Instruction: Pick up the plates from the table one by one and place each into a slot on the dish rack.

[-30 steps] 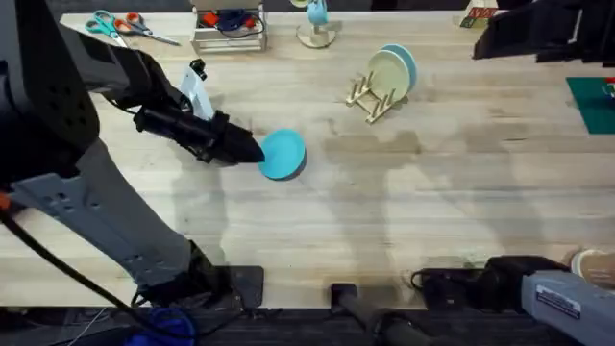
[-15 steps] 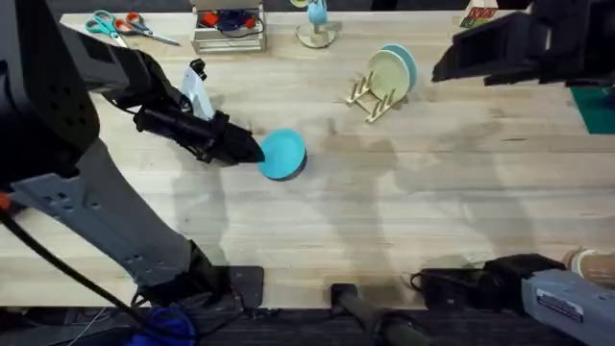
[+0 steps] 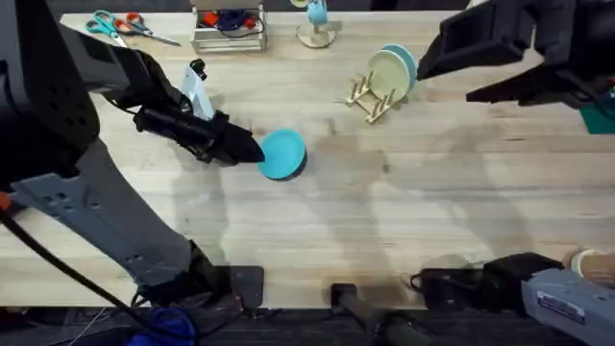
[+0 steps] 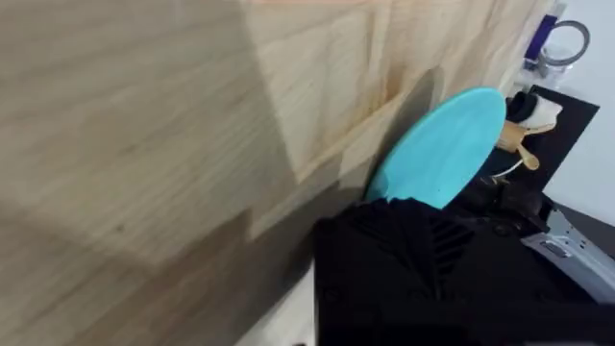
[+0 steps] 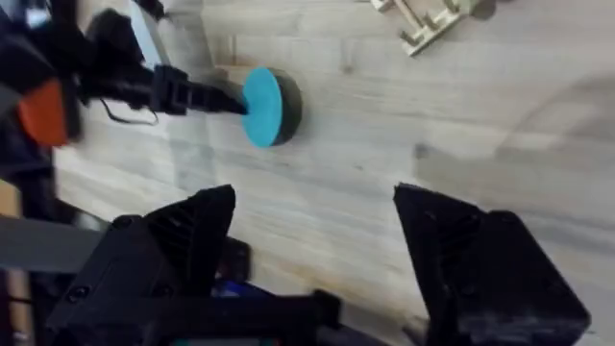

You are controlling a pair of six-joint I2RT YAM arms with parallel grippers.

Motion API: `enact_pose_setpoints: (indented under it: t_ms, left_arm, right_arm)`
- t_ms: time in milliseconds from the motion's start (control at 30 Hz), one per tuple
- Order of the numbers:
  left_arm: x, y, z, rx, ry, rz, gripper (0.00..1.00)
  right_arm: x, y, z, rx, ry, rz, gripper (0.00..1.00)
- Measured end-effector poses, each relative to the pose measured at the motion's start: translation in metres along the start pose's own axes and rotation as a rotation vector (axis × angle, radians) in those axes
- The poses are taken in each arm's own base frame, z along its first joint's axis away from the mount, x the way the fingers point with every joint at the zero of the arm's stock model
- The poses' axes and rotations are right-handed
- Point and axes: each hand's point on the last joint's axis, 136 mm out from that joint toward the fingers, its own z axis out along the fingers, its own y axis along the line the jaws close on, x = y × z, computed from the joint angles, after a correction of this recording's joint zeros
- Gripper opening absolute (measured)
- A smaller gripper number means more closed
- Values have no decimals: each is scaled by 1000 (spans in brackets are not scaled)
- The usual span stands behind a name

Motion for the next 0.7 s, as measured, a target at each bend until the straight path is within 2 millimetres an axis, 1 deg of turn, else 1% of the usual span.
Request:
enact_pose_setpoints:
  t_ms: [200,300,400,700]
  left_arm:
    - [0,0,0,0,0,0,41]
    - [0,0,0,0,0,0,41]
    - [0,0,0,0,0,0,41]
    - [0,0,0,0,0,0,41]
  right_arm:
    - [3,3,2,-18,16,105,994]
    - [7,-1,8,-13,35,154,993]
    - [13,-6,20,-12,62,195,992]
    - [29,-12,68,-110,139,273,992]
